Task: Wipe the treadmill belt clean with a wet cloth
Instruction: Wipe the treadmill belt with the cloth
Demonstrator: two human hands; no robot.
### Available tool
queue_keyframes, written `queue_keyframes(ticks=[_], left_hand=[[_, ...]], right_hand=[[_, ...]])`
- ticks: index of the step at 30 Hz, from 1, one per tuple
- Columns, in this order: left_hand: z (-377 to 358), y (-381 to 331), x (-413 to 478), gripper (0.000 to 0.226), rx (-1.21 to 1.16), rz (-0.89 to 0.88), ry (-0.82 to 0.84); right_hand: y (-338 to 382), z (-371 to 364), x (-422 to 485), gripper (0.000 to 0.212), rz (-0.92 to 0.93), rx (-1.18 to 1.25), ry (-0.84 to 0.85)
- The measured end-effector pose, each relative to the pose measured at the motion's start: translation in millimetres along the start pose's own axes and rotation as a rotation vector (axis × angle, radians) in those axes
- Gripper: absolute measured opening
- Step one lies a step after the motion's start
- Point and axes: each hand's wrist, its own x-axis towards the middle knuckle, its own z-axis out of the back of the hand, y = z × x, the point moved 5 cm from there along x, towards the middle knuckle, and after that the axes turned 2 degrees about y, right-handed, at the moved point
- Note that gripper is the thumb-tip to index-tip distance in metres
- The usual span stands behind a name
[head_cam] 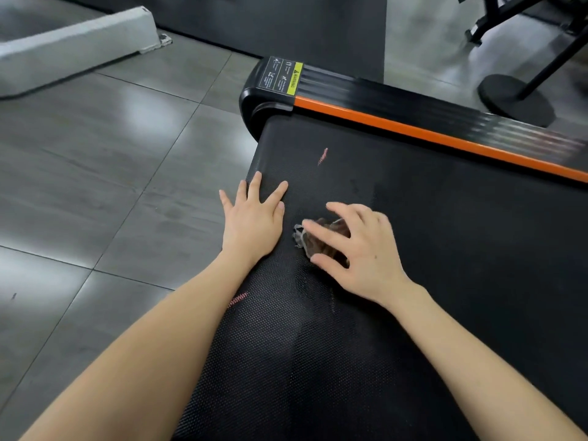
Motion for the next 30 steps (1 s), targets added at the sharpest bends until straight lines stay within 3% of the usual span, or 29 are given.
queue_keyframes(ticks=[3,8,10,14,19,22,27,30], left_hand=[[1,0,-1,0.045,0.008,-0.002,-0.009],[-2,0,0,0.046,0.012,-0.006,-0.014],[-3,1,0,0.045,0.009,-0.001,-0.012],[-5,3,0,0.047,0.009,-0.005,-0.006],[-5,2,2,0.065,0.013,0.006,0.001],[-5,2,1,0.064,0.023,0.005,0.001],[-8,3,2,0.059,0.024,-0.001,-0.018],[-9,4,2,0.058,0.025,-0.003,-0.027]], right_hand=[[-5,-18,5,0.038,0.186,0.048,0.086],[-11,-33,20,0.025,0.160,0.073,-0.042],[-22,-38,29,0.020,0.019,0.021,-0.096],[-75,-49,68,0.018,-0.452,-0.074,-0.181],[-105,-59,103,0.036,-0.675,-0.044,-0.045],[-89,-53,92,0.040,-0.604,-0.028,-0.013],[-78,-55,77,0.026,-0.350,0.031,-0.068],[-96,-60,110,0.019,-0.385,0.021,-0.085]])
